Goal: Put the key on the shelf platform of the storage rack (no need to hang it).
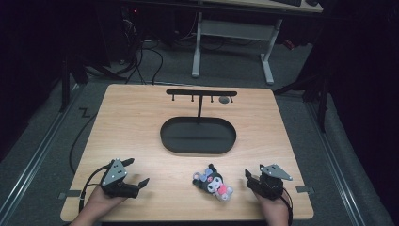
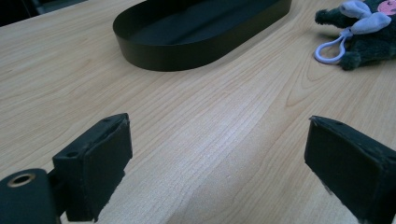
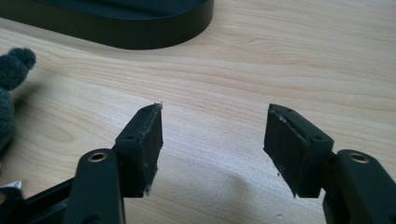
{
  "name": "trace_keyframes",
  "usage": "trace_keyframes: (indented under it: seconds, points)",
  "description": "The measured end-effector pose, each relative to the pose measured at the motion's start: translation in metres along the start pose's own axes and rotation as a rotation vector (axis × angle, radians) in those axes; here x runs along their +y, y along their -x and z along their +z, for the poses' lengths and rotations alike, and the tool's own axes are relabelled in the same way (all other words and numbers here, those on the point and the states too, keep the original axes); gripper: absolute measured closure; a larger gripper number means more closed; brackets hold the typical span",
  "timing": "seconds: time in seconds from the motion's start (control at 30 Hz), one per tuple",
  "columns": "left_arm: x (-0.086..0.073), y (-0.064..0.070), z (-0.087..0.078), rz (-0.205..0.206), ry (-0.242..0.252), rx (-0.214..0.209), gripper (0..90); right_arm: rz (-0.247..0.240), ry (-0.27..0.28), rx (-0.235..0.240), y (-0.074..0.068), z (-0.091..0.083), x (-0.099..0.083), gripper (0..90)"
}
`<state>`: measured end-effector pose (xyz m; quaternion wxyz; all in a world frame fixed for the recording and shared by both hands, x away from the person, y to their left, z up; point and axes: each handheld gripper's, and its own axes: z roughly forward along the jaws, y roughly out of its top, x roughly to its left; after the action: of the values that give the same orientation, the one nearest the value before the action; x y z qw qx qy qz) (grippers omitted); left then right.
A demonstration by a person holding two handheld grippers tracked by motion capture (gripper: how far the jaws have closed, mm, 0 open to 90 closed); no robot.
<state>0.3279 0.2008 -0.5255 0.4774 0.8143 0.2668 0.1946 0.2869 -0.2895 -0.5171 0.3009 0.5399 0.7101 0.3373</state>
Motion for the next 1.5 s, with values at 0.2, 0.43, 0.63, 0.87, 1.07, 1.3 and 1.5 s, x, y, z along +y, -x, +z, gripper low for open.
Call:
trace_keyframes:
  seconds: [0.2,0.43,0.63,0.87,1.07,1.3,1.5]
  points:
    - [0.0001,-0.0001,0.0003,0.002,-0.001,-0.003,8.4,-0.009,0.017,-0.006,-0.0014,-0.0019,0.001,35.1]
    - [0.0003,0.0002,0.0004,0.005,-0.002,-0.006,8.5,-0.014,0.018,-0.007,-0.0024,-0.0025,0.0007,34.6]
    - [0.0003,0.0002,0.0005,0.006,-0.004,-0.007,8.6,-0.016,0.016,0.0,-0.002,-0.0016,0.0002,34.3]
    - [0.0003,0.0004,0.0006,0.008,-0.005,-0.009,8.6,-0.02,0.005,0.01,-0.0026,-0.0009,0.0,33.5]
    - [0.0002,0.0005,0.0006,0.009,-0.005,-0.01,8.7,-0.025,-0.006,0.013,-0.0043,0.0001,-0.0003,33.3]
    - [0.0002,0.0007,0.0007,0.01,-0.005,-0.009,8.7,-0.014,-0.009,0.028,-0.005,0.0002,0.0008,29.8]
    - [0.0002,0.0006,0.0008,0.009,-0.004,-0.011,8.7,-0.013,-0.049,0.029,-0.0086,-0.0011,0.0045,24.8]
